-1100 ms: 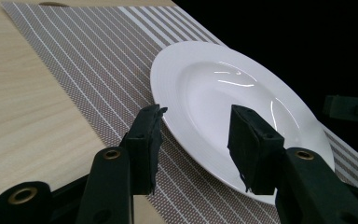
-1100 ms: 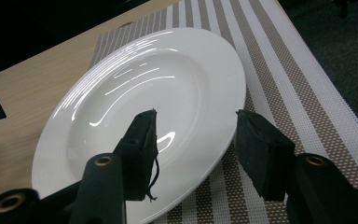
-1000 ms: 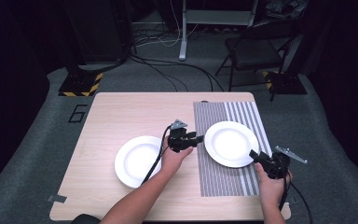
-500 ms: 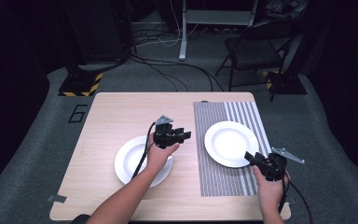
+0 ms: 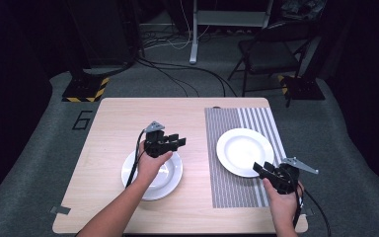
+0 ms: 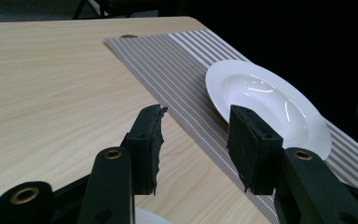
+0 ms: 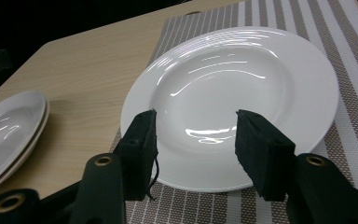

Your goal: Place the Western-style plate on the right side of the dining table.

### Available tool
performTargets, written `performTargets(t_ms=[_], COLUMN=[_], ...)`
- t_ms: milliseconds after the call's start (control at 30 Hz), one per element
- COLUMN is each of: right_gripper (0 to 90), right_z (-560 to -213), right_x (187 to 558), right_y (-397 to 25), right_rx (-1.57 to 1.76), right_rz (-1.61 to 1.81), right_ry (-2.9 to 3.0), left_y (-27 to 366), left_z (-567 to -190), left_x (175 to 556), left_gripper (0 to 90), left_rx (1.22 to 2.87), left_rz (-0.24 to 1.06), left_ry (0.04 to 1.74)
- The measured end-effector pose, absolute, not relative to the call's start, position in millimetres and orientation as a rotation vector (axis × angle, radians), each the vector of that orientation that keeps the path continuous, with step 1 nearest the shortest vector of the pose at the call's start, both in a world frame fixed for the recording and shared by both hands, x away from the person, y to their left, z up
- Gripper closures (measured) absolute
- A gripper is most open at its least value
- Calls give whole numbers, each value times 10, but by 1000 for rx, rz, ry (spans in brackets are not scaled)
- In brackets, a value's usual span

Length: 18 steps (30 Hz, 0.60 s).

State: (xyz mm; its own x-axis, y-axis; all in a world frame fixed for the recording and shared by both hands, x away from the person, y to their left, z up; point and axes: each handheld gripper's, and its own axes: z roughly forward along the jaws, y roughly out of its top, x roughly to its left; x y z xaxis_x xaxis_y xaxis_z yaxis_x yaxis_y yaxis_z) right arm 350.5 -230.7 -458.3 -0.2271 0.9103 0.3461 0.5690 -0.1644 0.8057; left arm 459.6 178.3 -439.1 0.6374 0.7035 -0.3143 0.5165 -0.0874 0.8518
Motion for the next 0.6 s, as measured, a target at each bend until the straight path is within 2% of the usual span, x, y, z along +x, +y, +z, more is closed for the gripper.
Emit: performTargets(t_ms=[267,600], right_gripper=[486,487], right_z=[-4538,-4468], right_x=[3469,3430], right_y=[-2191,-2049], right_rx=[1621,1564], right_rz=[1357,1390], right_ry=[1805,1858], left_y=[2033,2424], left_z=[-4295,-4226], left_x=[4468,4328], left_gripper=[554,554], left_rx=[1785,1732], left_rz=[253,281], left_ry=[978,1037])
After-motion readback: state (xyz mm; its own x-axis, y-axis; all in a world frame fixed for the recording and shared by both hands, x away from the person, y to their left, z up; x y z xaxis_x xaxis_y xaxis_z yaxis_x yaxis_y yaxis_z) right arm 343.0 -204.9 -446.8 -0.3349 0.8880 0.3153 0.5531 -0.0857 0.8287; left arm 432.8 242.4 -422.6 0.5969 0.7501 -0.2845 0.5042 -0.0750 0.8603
